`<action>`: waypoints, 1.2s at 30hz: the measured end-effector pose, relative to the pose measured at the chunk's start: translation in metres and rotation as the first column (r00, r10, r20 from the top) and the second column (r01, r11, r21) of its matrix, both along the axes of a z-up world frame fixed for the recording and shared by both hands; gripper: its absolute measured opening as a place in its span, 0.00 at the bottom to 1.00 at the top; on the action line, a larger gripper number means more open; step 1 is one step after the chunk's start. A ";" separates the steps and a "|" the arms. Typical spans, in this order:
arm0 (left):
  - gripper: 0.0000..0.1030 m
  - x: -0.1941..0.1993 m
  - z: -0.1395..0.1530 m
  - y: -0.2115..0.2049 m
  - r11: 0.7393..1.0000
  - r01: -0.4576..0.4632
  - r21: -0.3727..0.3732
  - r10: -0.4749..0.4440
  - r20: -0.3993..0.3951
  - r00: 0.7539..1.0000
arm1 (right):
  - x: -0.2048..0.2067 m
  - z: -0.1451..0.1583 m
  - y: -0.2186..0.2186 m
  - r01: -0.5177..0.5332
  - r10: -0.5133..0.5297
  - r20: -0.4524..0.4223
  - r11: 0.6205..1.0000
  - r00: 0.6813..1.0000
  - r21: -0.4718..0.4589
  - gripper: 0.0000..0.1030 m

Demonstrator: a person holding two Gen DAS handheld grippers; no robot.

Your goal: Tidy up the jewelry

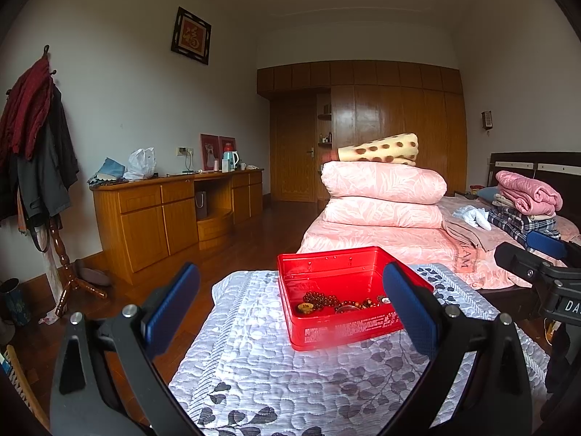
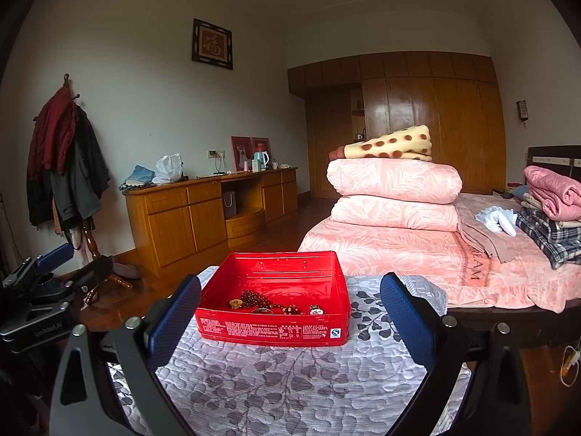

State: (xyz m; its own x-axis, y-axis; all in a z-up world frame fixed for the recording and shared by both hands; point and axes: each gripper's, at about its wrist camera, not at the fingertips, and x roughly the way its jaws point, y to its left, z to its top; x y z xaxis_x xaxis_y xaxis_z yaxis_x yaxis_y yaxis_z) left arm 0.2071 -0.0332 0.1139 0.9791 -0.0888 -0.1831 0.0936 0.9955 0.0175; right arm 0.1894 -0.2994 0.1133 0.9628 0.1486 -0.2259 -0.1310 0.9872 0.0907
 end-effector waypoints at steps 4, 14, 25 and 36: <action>0.95 0.000 0.000 0.000 1.000 0.001 0.000 -0.001 -0.002 1.000 | 0.001 -0.002 -0.001 0.000 0.000 -0.006 1.000 1.000 0.000 0.94; 0.95 -0.001 -0.003 0.001 1.000 -0.001 -0.005 0.001 -0.006 1.000 | 0.002 -0.003 -0.002 -0.002 0.002 -0.006 1.000 1.000 0.003 0.94; 0.95 0.000 -0.003 0.001 1.000 -0.001 -0.003 0.001 -0.006 1.000 | 0.002 -0.003 -0.002 -0.002 0.002 -0.008 1.000 1.000 0.003 0.94; 0.95 0.003 -0.005 0.000 1.000 -0.003 0.001 0.003 -0.022 1.000 | 0.003 -0.007 0.002 -0.004 0.004 -0.013 1.000 1.000 0.001 0.94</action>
